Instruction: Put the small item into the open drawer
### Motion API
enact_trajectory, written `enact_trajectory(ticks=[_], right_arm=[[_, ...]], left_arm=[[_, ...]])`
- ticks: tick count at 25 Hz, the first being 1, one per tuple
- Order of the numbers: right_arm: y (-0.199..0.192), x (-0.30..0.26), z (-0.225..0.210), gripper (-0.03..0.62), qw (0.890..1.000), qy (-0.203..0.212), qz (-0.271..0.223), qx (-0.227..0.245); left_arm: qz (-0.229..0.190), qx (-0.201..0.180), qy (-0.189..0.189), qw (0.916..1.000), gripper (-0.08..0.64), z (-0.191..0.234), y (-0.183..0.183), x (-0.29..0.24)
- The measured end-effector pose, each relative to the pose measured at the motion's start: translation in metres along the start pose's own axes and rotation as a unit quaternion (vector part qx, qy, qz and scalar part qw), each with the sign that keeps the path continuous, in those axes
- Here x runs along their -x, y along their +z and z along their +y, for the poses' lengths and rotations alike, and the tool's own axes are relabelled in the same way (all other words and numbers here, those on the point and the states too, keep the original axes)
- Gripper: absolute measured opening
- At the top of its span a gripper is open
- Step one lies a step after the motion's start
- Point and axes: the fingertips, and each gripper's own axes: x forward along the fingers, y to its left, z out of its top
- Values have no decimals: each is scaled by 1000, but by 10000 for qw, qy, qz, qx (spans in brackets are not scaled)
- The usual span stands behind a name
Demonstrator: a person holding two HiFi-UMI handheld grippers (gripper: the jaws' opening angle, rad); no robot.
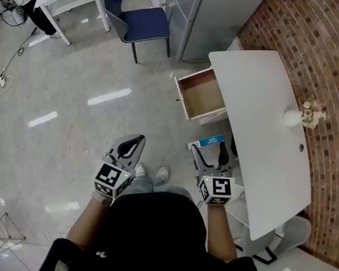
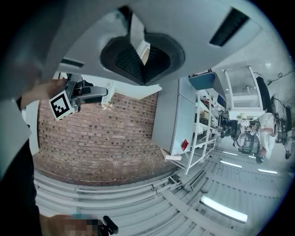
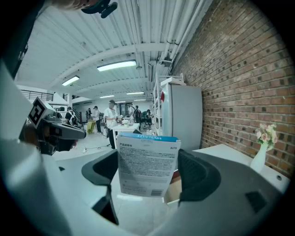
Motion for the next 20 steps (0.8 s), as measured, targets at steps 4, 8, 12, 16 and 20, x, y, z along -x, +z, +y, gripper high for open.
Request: enact_trajectory(ticks=[4, 8, 12, 16, 20], right_arm=[[-1, 0, 8, 419, 10000, -16, 9, 15], [-4, -3, 15, 417, 9999, -101, 28, -70], [-2, -9, 26, 417, 9998, -156, 52, -57], [2, -15, 33, 417, 9997, -240, 75, -44], [4, -26, 30, 418, 9993, -335, 74, -129]], left_arm=[[-31, 33, 29, 10000, 3, 5, -2, 9], [-80, 61, 17, 9999, 3, 14, -4, 17], [-126, 86, -10, 9999, 3, 28, -6, 27], [-163, 96, -49, 9998, 3, 40, -8, 32], [-136, 141, -66, 9998, 3, 51, -11, 30]])
